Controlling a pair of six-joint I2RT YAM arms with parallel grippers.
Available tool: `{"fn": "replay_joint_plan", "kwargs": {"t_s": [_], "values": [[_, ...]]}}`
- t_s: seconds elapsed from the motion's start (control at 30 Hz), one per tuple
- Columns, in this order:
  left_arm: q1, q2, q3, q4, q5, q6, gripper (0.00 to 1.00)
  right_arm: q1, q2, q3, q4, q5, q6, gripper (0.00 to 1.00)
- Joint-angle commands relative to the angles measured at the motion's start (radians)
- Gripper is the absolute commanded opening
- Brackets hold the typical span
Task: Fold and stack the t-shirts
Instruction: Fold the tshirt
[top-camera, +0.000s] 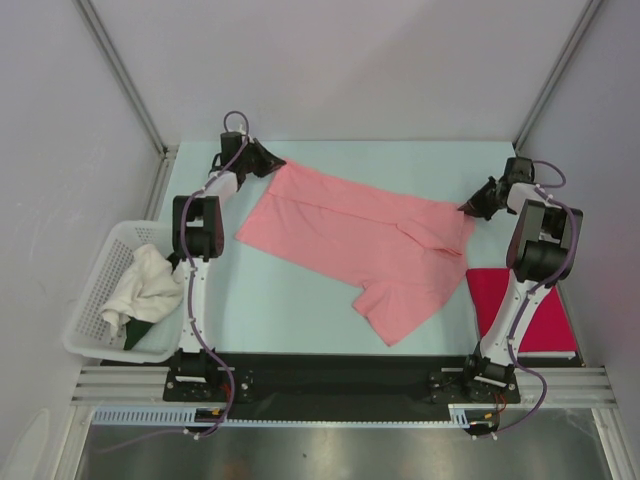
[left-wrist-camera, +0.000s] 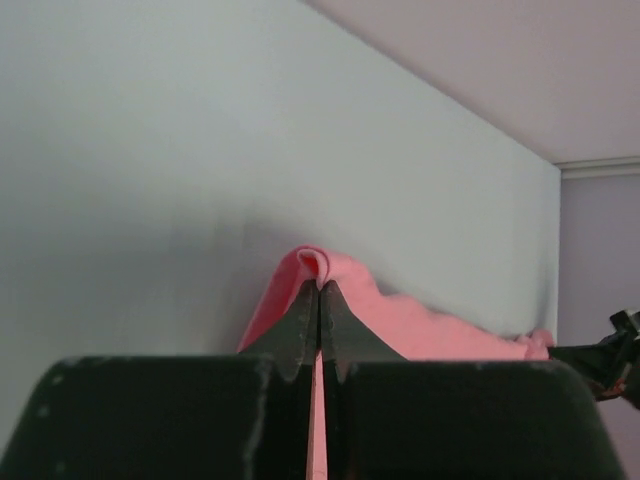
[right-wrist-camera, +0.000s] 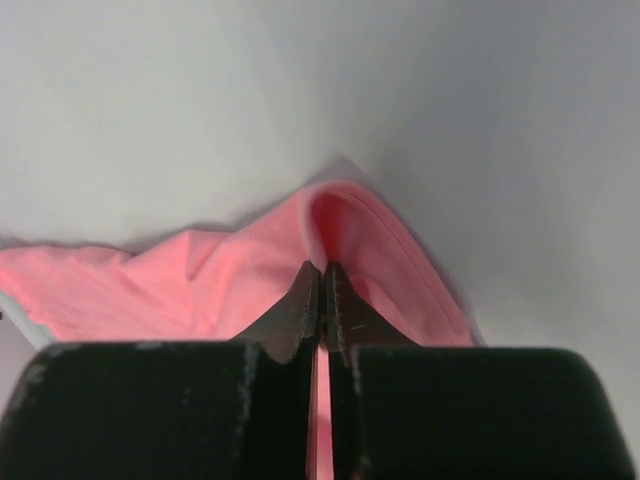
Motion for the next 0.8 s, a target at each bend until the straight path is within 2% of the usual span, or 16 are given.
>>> {"fn": "replay_joint_plan", "kwargs": {"t_s": [0.0,0.17,0.33,0.43,0.47,0.5,0.6,0.67,0.73,0.77], "values": [[0.005,0.024,0.089,0.101,-0.005,-0.085,0.00,-0.004,-0.105,-0.060,0.020,0.110,0.055,0.00],[0.008,0.090,0.141,0.150,0.026,-0.156,0.00,-0.005,-0.170,-0.152,0.063,0.188,0.065,0.00],[0.017,0.104,0.115,0.194,0.069,-0.174,0.01,-0.011,-0.158,-0.138,0.087,0.176,0.056,0.00],[0.023,0.079,0.072,0.234,0.084,-0.170,0.20,-0.011,-0.138,-0.108,0.078,0.156,0.051,0.00],[0.023,0.069,0.061,0.222,0.083,-0.142,0.31,-0.013,-0.138,-0.107,0.081,0.151,0.049,0.00],[0.023,0.044,0.055,0.204,0.080,-0.124,0.36,-0.013,-0.138,-0.106,0.083,0.147,0.049,0.00],[0.021,-0.044,0.000,0.136,0.045,-0.052,0.38,-0.016,-0.139,-0.109,0.087,0.133,0.051,0.00],[0.018,-0.126,-0.098,0.081,-0.040,0.032,0.40,-0.016,-0.138,-0.106,0.086,0.117,0.046,0.00],[0.012,-0.259,-0.179,0.014,-0.138,0.103,0.47,-0.014,-0.128,-0.088,0.020,0.140,0.030,0.00],[0.005,-0.301,-0.199,-0.070,-0.263,0.167,0.55,-0.013,-0.116,-0.045,-0.024,0.163,0.019,0.00]]}}
